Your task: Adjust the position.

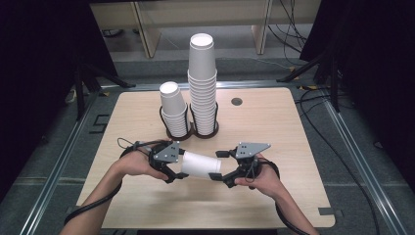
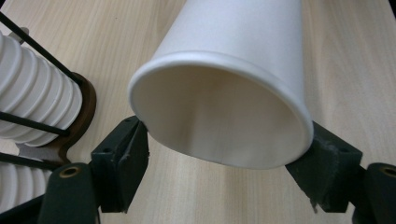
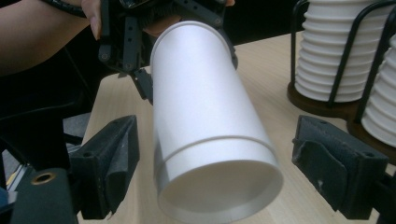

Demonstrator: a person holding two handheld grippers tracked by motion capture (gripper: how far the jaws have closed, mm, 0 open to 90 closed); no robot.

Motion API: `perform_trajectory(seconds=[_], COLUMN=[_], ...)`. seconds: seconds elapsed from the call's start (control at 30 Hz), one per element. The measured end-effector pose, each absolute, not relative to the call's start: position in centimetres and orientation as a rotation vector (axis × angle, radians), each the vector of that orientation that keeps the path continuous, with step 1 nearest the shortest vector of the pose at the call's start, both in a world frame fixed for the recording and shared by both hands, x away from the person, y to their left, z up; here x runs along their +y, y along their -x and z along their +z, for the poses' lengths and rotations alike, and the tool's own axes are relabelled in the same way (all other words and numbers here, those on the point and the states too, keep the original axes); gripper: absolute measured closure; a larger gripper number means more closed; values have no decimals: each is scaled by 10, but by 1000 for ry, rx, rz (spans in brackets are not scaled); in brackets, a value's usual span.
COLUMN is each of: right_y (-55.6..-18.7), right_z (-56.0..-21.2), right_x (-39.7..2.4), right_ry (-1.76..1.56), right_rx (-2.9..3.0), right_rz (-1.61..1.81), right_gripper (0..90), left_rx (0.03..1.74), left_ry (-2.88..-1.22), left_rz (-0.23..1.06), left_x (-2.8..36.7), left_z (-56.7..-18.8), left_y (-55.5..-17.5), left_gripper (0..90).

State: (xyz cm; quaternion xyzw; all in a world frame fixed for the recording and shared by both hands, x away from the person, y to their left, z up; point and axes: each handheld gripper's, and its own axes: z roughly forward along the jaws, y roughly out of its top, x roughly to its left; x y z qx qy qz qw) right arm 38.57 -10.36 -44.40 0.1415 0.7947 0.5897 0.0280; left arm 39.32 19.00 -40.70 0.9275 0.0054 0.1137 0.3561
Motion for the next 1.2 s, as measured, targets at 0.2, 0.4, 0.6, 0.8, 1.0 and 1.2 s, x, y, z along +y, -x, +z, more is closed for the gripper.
perform_trajectory(seconds=[0.2,0.4,0.6,0.8,1.0,1.2], right_y=[-383,-381,-382,-385,-389,-394], right_z=[-441,-437,-426,-414,-406,-404], right_x=[-114,-116,-110,-100,-86,-73], right_ry=[-467,-460,-424,-393,-363,-300], right_rx=[2437,2460,2476,2533,2651,2705], right_rz=[1812,1787,1707,1599,1475,1389], right_gripper=[157,157,164,168,173,176], left_rx=[-4,-36,-41,-50,-65,-93], left_ry=[-2412,-2457,-2497,-2539,-2585,-2639], left_rz=[286,270,273,272,277,279], left_x=[188,186,183,179,176,172], left_z=[-404,-401,-395,-392,-390,-386], left_y=[-395,-398,-399,-400,-400,-398], left_gripper=[246,247,247,249,249,250])
